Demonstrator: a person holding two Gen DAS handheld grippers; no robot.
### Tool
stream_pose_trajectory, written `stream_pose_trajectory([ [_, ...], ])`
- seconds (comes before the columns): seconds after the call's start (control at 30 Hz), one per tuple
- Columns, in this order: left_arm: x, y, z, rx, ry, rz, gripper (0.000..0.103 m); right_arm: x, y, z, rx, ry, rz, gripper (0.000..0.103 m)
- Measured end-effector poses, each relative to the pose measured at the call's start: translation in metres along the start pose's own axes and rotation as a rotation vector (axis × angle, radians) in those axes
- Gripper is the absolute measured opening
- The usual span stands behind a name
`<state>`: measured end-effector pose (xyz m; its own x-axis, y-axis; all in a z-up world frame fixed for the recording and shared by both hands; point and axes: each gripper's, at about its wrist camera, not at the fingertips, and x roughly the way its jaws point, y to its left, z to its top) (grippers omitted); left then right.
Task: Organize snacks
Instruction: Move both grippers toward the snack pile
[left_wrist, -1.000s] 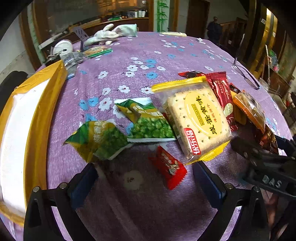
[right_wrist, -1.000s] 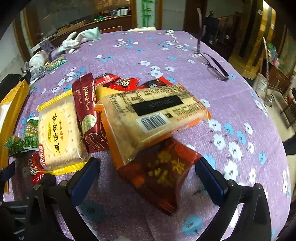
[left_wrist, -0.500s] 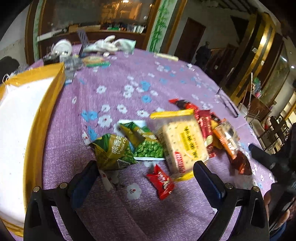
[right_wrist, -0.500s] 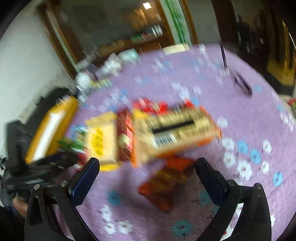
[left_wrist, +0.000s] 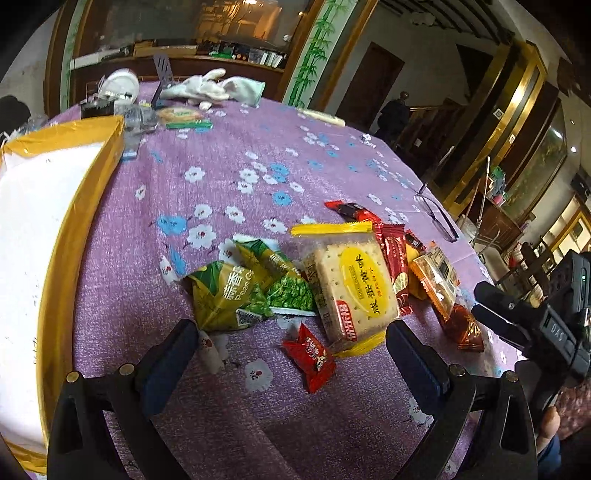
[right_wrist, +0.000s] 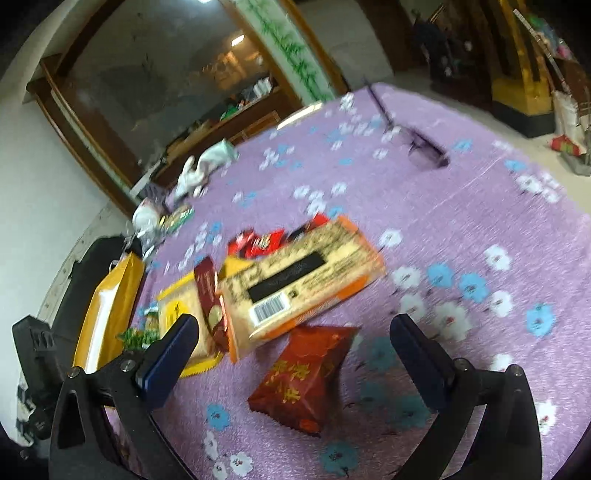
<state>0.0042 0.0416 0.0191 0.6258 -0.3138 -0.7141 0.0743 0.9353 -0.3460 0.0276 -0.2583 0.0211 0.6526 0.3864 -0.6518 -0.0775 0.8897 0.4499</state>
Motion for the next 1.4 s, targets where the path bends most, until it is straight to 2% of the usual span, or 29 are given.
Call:
stream_pose_trajectory([
  [0.23,0.007,0.009,-0.002,-0.044,0.055,0.016,0.102,-0.001,0.02,-0.008,-0.099,-0.012,-0.053,0.103],
  [0.33,0.008,0.007,-0.003,-0.027,0.063,0.031,0.102,0.009,0.03,-0.011,-0.152,0.043,-0.056,0.103],
  [0.5,0.007,0.008,-0.004,-0.028,0.062,0.027,0.102,0.023,0.021,-0.011,-0.086,0.11,-0.044,0.103],
  [0.87,0.006,0.005,-0.004,-0.015,0.067,0.053,0.102,0.026,0.028,-0.011,-0.135,0.118,-0.072,0.103],
  [1.1,0.007,0.003,-0.006,-0.007,0.065,0.1,0.102,0.028,0.031,-0.012,-0.167,0.132,-0.078,0.103],
  [1.4,0.01,-0.003,-0.007,0.017,0.058,0.136,0.102,0.027,0.029,-0.012,-0.169,0.134,-0.059,0.103],
])
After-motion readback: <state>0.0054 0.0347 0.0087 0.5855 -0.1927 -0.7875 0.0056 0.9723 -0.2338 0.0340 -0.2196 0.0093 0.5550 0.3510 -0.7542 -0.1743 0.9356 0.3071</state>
